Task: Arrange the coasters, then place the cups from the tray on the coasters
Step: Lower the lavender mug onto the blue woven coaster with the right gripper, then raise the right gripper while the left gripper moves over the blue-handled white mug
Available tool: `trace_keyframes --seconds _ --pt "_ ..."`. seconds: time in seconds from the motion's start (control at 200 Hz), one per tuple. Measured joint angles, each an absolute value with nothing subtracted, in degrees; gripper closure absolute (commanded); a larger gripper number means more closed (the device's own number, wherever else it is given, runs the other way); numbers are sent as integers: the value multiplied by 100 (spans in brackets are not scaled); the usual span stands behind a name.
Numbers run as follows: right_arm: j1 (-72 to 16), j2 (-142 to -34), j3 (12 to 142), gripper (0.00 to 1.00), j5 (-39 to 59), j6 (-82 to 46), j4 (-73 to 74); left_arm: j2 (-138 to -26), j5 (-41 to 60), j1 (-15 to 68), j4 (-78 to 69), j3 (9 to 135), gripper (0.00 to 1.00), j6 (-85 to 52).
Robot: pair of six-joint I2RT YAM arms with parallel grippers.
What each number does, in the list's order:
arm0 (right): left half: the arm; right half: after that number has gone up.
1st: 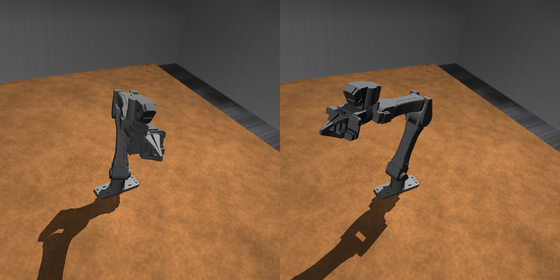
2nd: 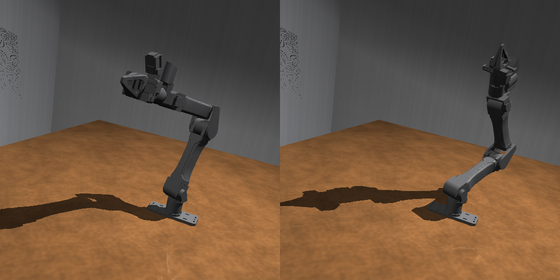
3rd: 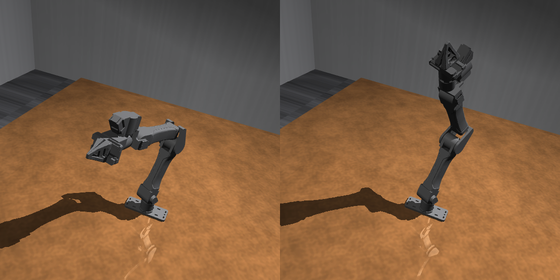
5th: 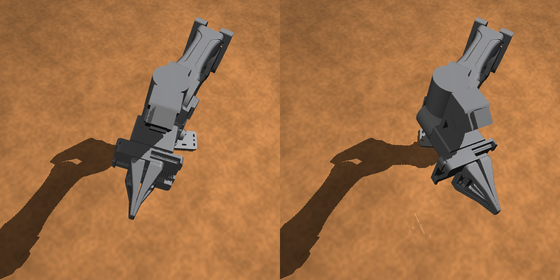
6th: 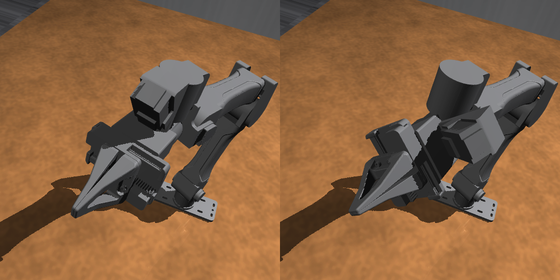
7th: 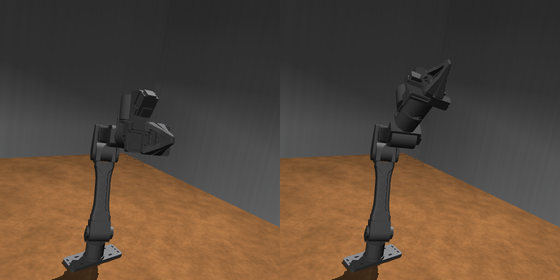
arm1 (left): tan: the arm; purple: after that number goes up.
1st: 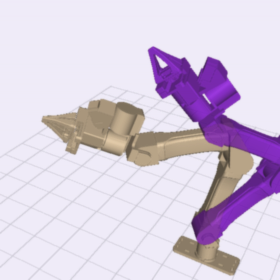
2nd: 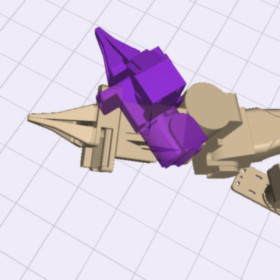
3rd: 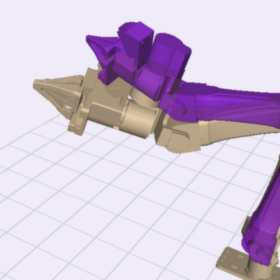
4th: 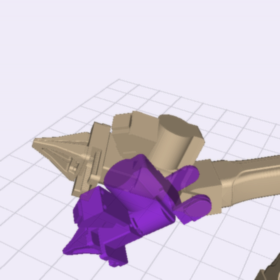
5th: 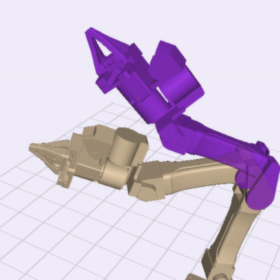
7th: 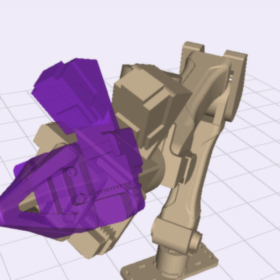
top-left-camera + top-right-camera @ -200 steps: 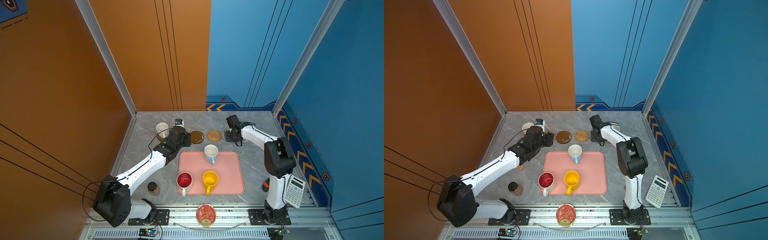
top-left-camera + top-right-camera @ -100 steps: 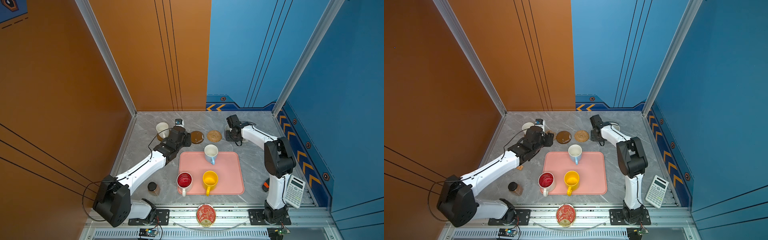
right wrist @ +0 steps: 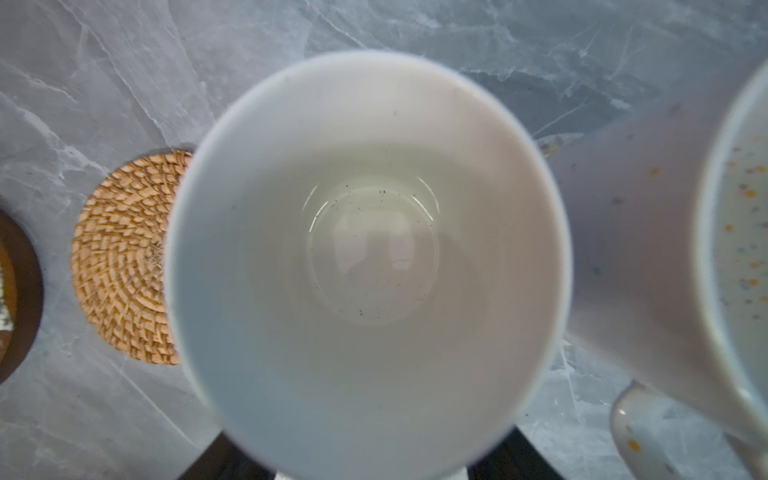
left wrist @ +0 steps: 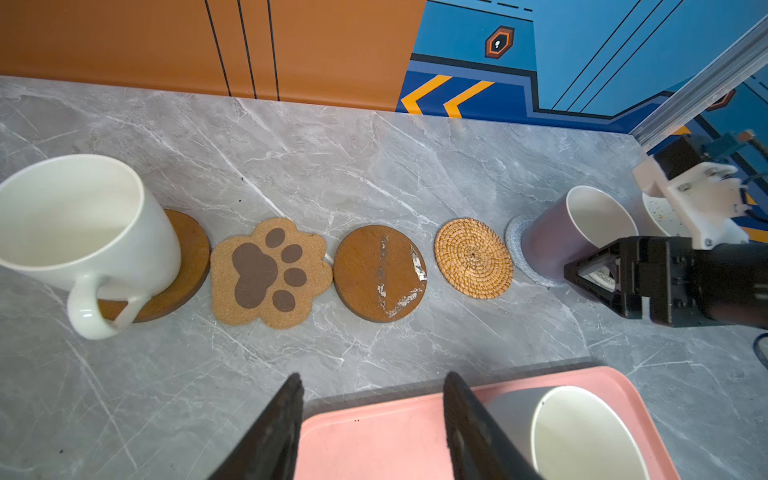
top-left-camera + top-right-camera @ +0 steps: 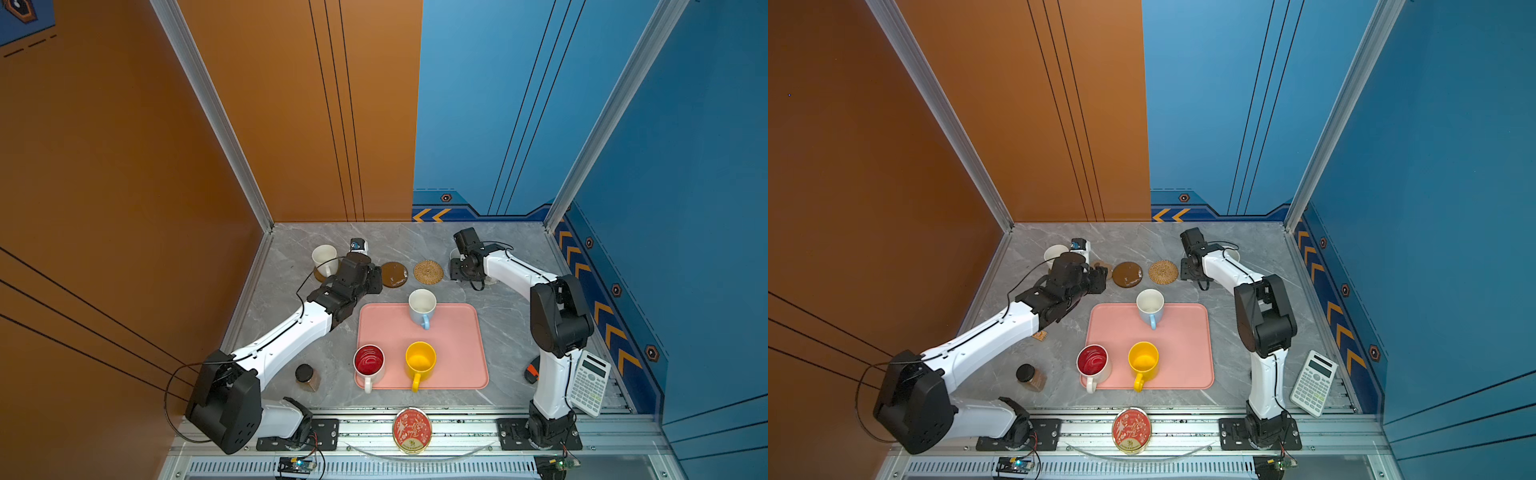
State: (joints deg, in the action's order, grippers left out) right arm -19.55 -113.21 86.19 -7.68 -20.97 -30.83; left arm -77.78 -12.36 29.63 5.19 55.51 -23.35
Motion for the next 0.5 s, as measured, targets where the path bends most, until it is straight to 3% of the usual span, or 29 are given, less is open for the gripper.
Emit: trace_keyframes --seconds 0.501 --pt "-2355 -9594 8335 28 -812 -2340 -2705 -7732 -1232 2963 545 5544 44 -2338"
